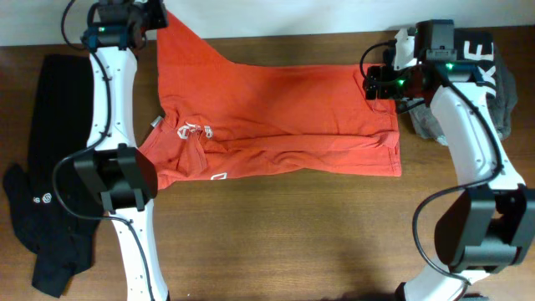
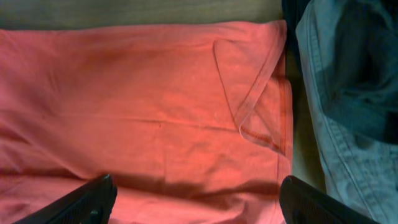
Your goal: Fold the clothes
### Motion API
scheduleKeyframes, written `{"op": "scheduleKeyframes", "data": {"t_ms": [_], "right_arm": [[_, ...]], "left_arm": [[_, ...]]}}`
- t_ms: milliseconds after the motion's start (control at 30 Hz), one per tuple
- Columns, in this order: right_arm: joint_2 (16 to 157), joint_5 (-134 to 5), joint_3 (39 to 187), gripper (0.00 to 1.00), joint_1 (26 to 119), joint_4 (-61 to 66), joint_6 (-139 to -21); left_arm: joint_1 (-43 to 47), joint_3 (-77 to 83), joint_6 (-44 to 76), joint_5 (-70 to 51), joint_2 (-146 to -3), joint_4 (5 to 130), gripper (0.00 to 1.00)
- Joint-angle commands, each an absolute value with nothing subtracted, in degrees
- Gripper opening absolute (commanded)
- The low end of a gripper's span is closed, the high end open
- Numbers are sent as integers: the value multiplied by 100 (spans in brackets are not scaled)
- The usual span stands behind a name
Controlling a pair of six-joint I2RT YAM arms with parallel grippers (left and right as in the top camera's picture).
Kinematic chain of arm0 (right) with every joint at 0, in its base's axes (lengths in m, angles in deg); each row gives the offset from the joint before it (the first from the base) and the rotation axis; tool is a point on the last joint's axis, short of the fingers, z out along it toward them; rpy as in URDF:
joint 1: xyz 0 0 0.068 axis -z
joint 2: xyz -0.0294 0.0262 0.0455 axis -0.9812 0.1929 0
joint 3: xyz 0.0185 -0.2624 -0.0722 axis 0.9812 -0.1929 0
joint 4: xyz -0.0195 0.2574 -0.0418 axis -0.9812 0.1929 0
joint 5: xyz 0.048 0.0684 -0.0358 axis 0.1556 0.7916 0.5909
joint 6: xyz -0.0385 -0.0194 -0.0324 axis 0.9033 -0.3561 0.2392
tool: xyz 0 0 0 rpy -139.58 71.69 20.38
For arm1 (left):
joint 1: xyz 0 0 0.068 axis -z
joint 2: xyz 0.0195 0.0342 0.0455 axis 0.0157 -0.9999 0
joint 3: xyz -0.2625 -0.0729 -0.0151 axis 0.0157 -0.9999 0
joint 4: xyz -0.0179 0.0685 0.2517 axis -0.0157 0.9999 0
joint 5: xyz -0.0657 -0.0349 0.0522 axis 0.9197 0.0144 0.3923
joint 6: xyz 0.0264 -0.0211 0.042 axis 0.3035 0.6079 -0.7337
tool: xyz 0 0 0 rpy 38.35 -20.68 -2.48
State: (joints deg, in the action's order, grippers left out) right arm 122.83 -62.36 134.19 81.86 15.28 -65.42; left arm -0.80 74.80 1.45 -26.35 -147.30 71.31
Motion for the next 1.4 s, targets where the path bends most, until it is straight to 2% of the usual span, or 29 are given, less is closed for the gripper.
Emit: {"op": "scheduleKeyframes", "data": {"t_ms": [0,500,1367], "right_arm": [[12377,-6287,13422,89,8151,1377,-6485],[13275,-6619,13422,86,8153,182,-6859],[14947,-7264,13424,76,8221,-1973,-7853]], "left_arm": [[91,7906,-338,-2716,-14713,7129,1],[139,8094,-736,-3295,-14564,7759,1],[139,8092,-882,-3393,-14564,8386,1]]}}
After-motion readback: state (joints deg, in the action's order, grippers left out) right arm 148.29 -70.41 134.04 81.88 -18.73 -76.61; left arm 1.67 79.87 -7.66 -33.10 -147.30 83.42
